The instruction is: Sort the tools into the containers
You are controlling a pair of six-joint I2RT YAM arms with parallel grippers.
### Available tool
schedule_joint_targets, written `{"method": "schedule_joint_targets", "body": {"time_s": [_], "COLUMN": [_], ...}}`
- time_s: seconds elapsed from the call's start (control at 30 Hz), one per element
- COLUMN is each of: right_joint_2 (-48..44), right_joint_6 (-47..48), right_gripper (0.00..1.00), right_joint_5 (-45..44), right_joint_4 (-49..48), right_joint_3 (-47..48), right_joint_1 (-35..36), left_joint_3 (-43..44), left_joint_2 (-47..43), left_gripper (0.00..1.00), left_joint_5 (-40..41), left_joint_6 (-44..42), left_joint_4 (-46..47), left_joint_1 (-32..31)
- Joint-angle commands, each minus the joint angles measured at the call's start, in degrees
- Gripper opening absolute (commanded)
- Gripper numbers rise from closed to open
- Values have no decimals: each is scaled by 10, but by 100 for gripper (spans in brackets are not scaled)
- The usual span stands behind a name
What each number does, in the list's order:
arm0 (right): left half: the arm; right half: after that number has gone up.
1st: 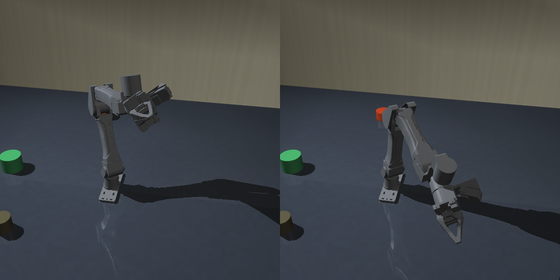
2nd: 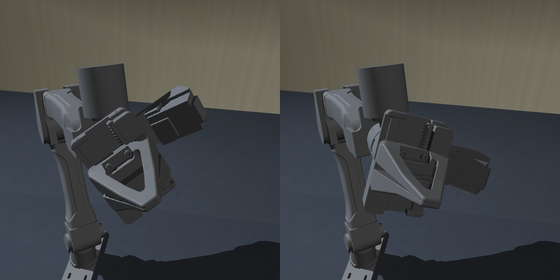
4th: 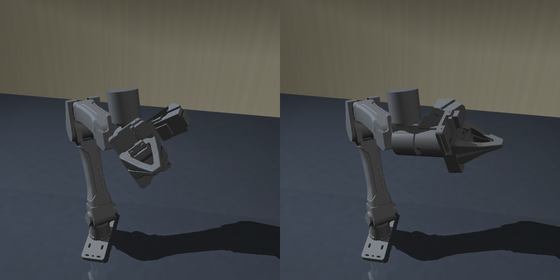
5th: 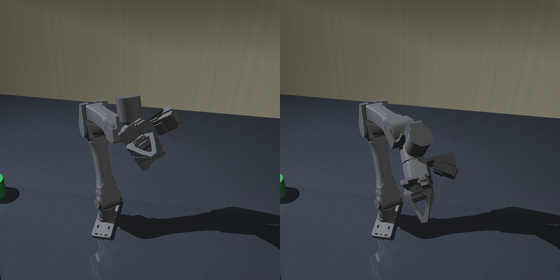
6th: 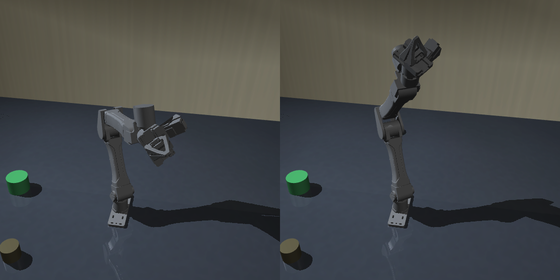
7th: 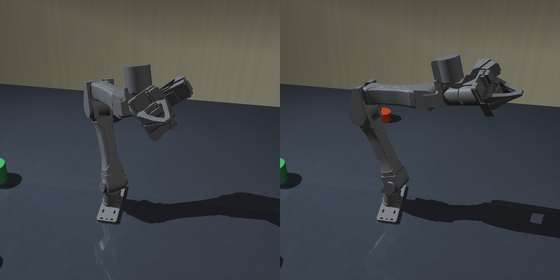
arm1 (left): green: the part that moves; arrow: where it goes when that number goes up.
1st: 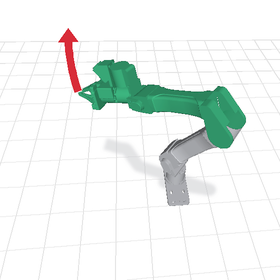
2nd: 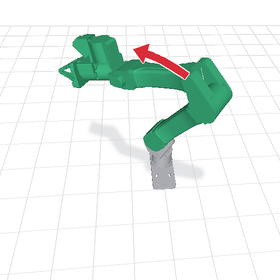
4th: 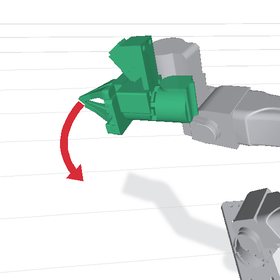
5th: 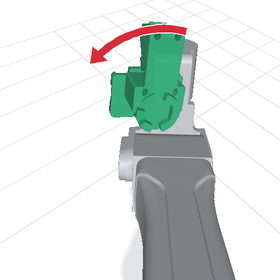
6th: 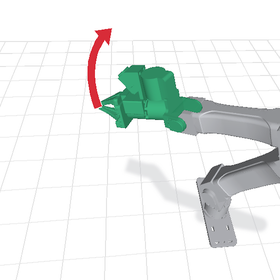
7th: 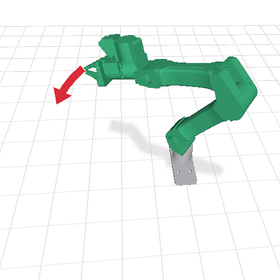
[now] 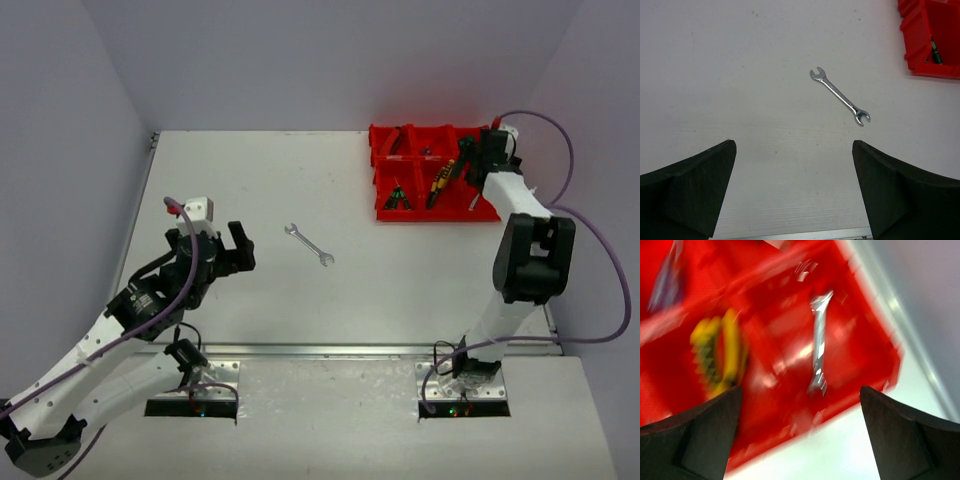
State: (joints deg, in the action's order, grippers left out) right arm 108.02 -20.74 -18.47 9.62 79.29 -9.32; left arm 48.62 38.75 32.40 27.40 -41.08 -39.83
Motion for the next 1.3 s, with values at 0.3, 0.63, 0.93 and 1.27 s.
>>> {"method": "schedule_joint_targets", "body": {"time_s": [0.3,0.63,0.93,1.27], "right_joint_2": [-271,-312,-422,-459], "right_joint_6": [-20,-94,-83,-68], "right_gripper": [99,99,99,99], "right_joint_5": [5,-65,-9,21], "right_joint_4": [123,251,221,185], "right_joint_3": [-189,-222,-288,-328], "right_joint_1": [270,271,271,271], "left_joint_3": [61,432,528,550], "left_joint_2": [224,674,852,918], "left_gripper": [100,100,96,88], "left_joint_5": [0,-43,-157,-204], "left_joint_6": [305,453,442,434], "left_joint_4": [30,-175,-156,-166], "left_joint_1": [0,21,85,94]}}
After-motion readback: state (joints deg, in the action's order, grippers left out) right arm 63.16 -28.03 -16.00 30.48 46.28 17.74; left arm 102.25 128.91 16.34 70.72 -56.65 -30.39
